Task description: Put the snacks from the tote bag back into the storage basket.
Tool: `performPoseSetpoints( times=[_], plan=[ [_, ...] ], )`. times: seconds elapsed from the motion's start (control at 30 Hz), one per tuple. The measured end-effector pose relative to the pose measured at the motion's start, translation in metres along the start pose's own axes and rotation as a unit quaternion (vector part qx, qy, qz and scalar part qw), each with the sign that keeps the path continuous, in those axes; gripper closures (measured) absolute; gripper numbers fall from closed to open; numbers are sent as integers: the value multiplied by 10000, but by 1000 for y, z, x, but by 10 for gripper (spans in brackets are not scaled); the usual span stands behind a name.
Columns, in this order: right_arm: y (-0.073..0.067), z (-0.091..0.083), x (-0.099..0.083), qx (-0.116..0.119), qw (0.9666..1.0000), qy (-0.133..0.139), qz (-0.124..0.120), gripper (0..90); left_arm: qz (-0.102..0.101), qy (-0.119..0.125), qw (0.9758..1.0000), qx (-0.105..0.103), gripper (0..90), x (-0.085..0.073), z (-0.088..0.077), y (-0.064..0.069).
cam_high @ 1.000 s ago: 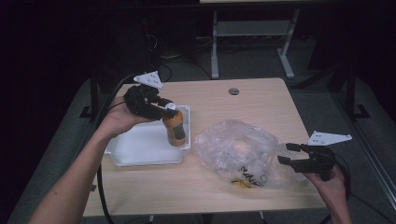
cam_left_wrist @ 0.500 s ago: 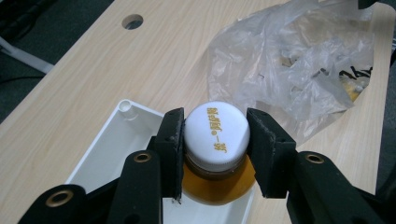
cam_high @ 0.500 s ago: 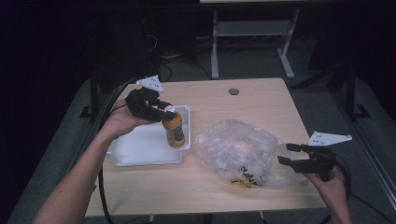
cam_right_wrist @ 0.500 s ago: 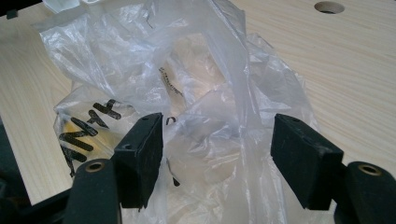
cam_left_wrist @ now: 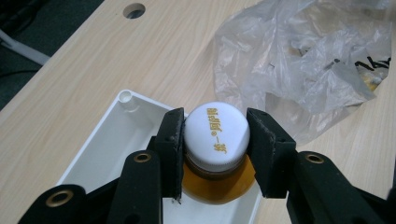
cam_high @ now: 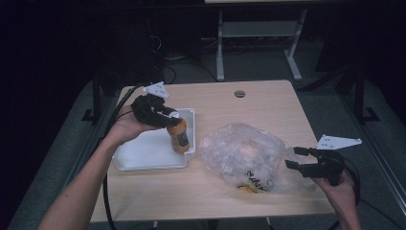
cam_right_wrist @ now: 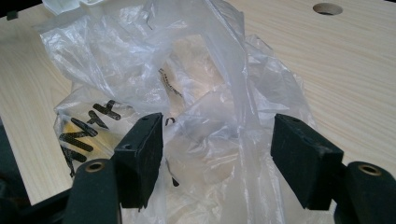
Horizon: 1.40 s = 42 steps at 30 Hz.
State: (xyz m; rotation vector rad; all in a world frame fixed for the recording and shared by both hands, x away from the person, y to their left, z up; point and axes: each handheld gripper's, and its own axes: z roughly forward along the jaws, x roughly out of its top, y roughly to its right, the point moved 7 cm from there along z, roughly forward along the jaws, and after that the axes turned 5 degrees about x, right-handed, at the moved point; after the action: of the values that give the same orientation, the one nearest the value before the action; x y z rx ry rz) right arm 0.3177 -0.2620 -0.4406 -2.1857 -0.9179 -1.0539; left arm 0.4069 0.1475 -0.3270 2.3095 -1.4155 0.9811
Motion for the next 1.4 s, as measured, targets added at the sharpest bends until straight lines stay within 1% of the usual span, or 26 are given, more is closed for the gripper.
performPoseSetpoints(
  times=[0.07, 0.17, 0.23, 0.43, 0.6, 0.63, 0.73, 0.77, 0.8, 1.07, 1.2, 1.27, 1.4],
  plan=[
    [0, 0, 0, -2, 10000, 1, -1, 336, 13, 1, 10000, -2, 588, -1, 1, 0],
    [0, -1, 0, -5, 10000, 9, -8, 335, -2, -43, 10000, -26, 588, -4, 5, 1],
    [0, -1, 0, -5, 10000, 9, -8, 335, -31, -28, 10000, -18, 588, -7, 7, 1],
    [0, 0, 0, 1, 10000, 1, -14, 336, -13, -76, 10000, -14, 588, -13, 11, 0],
    [-1, 1, 0, 6, 10000, -4, -6, 336, -105, -56, 9999, -11, 588, -16, 14, 1],
    [0, 1, 0, 5, 10000, -12, -2, 336, -105, -99, 9999, -18, 588, -18, 15, 1],
    [0, 1, 0, 14, 10000, -12, 4, 335, -83, -108, 9999, -20, 588, -19, 17, 1],
    [-1, 2, 0, 21, 10000, -16, 0, 335, -123, -110, 9999, -36, 588, -19, 17, 1],
    [-1, 2, 0, 24, 10000, -20, -3, 335, -66, -124, 9999, -28, 588, -20, 18, 1],
    [0, 1, 0, 19, 10000, -4, -12, 335, -73, -146, 9999, -43, 588, -21, 21, 2],
    [0, 2, 0, 23, 10000, -11, -19, 335, -12, -189, 9998, -47, 588, -21, 23, 2],
    [0, 1, 0, 17, 10000, 0, -23, 335, -66, -176, 9998, -59, 588, -21, 24, 3],
    [0, 1, 0, 20, 10000, -6, -12, 335, -2, -207, 9998, -68, 588, -21, 25, 3]
  ],
)
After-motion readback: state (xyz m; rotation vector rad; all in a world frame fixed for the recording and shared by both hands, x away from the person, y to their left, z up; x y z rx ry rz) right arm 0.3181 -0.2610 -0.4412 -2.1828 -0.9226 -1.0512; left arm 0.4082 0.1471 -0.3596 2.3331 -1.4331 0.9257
